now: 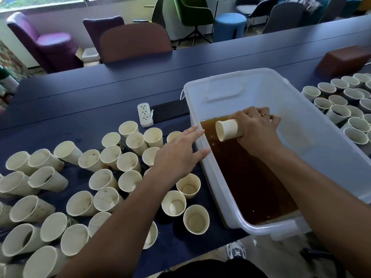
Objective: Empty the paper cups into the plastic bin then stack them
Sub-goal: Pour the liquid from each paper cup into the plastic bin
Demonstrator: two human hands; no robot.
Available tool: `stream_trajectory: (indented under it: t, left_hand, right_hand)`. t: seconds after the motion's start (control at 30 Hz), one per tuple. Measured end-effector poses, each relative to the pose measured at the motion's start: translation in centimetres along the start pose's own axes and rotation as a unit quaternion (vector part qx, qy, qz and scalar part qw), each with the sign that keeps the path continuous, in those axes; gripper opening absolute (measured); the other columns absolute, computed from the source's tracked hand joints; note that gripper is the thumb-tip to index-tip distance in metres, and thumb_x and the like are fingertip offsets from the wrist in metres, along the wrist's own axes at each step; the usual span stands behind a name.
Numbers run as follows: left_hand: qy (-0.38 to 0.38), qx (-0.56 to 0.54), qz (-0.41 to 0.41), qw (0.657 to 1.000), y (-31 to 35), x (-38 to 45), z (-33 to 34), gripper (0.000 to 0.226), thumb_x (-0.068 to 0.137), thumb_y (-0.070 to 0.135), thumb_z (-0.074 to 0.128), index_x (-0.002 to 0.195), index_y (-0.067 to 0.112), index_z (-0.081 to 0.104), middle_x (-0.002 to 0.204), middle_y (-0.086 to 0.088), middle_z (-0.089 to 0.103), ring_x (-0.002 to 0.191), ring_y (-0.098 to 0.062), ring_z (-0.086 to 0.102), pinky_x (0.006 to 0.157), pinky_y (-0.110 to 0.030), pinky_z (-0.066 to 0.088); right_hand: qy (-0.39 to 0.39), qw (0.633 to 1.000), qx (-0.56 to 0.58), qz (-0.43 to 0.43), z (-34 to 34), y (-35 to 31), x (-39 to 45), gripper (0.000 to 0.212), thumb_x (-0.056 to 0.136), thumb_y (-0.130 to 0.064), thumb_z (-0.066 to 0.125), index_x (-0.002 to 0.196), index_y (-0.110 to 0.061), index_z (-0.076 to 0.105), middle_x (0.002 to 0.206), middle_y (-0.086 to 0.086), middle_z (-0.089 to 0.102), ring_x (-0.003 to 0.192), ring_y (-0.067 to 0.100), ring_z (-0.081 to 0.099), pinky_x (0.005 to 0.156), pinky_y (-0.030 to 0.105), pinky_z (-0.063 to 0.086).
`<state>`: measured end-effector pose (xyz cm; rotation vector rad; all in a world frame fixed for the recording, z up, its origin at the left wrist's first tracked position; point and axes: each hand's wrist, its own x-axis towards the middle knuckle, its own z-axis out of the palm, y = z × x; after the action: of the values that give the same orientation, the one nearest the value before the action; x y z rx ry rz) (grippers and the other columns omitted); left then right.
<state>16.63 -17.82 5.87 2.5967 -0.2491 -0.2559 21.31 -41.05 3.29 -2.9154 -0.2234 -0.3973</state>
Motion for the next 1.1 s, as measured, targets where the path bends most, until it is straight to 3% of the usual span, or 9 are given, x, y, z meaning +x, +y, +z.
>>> stream_trajectory:
  t: [0.1, 0.23, 0.3, 0.4, 0.5, 0.63, 0.83, 0.97, 1.1]
  left_hand:
    - [0.005, -0.001, 0.004, 1.0, 0.1, -0.1, -0.1, 0.061, 0.097, 0.059, 0.054, 0.153, 0.046, 0.034, 0.163, 0.027, 0.022, 0.144, -0.015, 0.04, 0.101, -0.044, 0.048]
    - [0.017, -0.017, 0.007, 1.0, 0.1, -0.2, 0.1, 0.059, 0.096, 0.058, 0.057, 0.151, 0.045, 0.038, 0.161, 0.027, 0.027, 0.143, -0.013, 0.041, 0.102, -0.043, 0.046]
    - [0.026, -0.037, 0.004, 0.999, 0.0, -0.4, 0.2, 0.057, 0.095, 0.056, 0.061, 0.148, 0.043, 0.045, 0.157, 0.023, 0.039, 0.138, -0.013, 0.046, 0.103, -0.042, 0.047]
    - [0.069, -0.161, -0.015, 0.984, -0.1, -0.4, -0.9, 0.037, 0.095, 0.044, 0.067, 0.13, 0.034, 0.064, 0.123, 0.015, 0.068, 0.111, -0.007, 0.063, 0.096, -0.038, 0.055]
    - [0.153, -0.308, -0.038, 0.938, -0.1, -0.6, -3.6, 0.017, 0.099, 0.032, 0.061, 0.114, 0.028, 0.069, 0.097, 0.01, 0.075, 0.085, -0.003, 0.069, 0.072, -0.023, 0.054]
    - [0.238, -0.376, -0.053, 0.894, -0.9, -1.1, -7.6, 0.019, 0.101, 0.03, 0.06, 0.107, 0.017, 0.073, 0.079, 0.005, 0.075, 0.061, -0.004, 0.067, 0.056, -0.014, 0.046]
    - [0.302, -0.315, -0.099, 0.894, -5.8, -3.5, -11.1, 0.01, 0.094, 0.02, 0.069, 0.087, 0.022, 0.076, 0.07, 0.005, 0.073, 0.052, -0.003, 0.062, 0.051, -0.014, 0.045]
    - [0.342, -0.231, -0.153, 0.898, -10.2, -5.8, -12.9, 0.009, 0.092, 0.022, 0.068, 0.087, 0.026, 0.075, 0.074, 0.012, 0.073, 0.056, -0.001, 0.066, 0.058, -0.019, 0.052]
    - [0.353, -0.163, -0.232, 0.891, -16.2, -8.3, -14.2, 0.011, 0.089, 0.024, 0.068, 0.093, 0.02, 0.078, 0.077, 0.008, 0.074, 0.068, -0.008, 0.069, 0.074, -0.034, 0.06]
  right_hand:
    - [-0.068, 0.997, -0.016, 0.045, 0.3, 0.0, -0.1, 0.052, 0.075, -0.013, 0.069, 0.121, -0.034, 0.057, 0.121, 0.001, 0.055, 0.118, 0.032, 0.039, 0.089, 0.045, 0.025]
    - [-0.053, 0.989, 0.054, 0.125, -0.2, -0.2, 0.1, 0.054, 0.077, -0.024, 0.075, 0.127, -0.03, 0.055, 0.119, 0.003, 0.056, 0.116, 0.032, 0.044, 0.086, 0.042, 0.024]
    - [-0.022, 0.982, 0.115, 0.148, -0.9, -1.0, 0.1, 0.058, 0.076, -0.028, 0.078, 0.129, -0.027, 0.053, 0.115, 0.004, 0.056, 0.115, 0.033, 0.046, 0.086, 0.041, 0.025]
    - [0.08, 0.977, 0.161, 0.114, -2.6, -3.1, 0.3, 0.057, 0.077, -0.026, 0.076, 0.129, -0.025, 0.052, 0.116, 0.002, 0.057, 0.115, 0.029, 0.046, 0.088, 0.04, 0.025]
    - [0.101, 0.974, 0.194, 0.067, -4.2, -5.9, 1.1, 0.058, 0.078, -0.024, 0.078, 0.13, -0.023, 0.052, 0.12, 0.002, 0.058, 0.116, 0.026, 0.045, 0.094, 0.044, 0.027]
    - [0.059, 0.979, 0.195, -0.009, -4.7, -10.6, 2.3, 0.065, 0.077, -0.026, 0.08, 0.134, -0.025, 0.049, 0.125, 0.0, 0.058, 0.12, 0.025, 0.045, 0.099, 0.046, 0.028]
    - [-0.013, 0.972, 0.204, -0.114, -3.4, -17.7, 3.4, 0.075, 0.076, -0.041, 0.082, 0.138, -0.027, 0.042, 0.134, -0.001, 0.053, 0.127, 0.025, 0.041, 0.101, 0.048, 0.025]
    - [-0.174, 0.936, 0.252, -0.172, -3.1, -21.1, 4.3, 0.103, 0.062, -0.07, 0.079, 0.146, -0.042, 0.024, 0.146, -0.007, 0.042, 0.135, 0.024, 0.032, 0.109, 0.055, 0.024]
    - [-0.223, 0.914, 0.288, -0.182, -1.3, -24.0, 4.7, 0.084, 0.077, -0.077, 0.06, 0.145, -0.047, 0.021, 0.142, -0.009, 0.049, 0.135, 0.022, 0.039, 0.111, 0.061, 0.027]
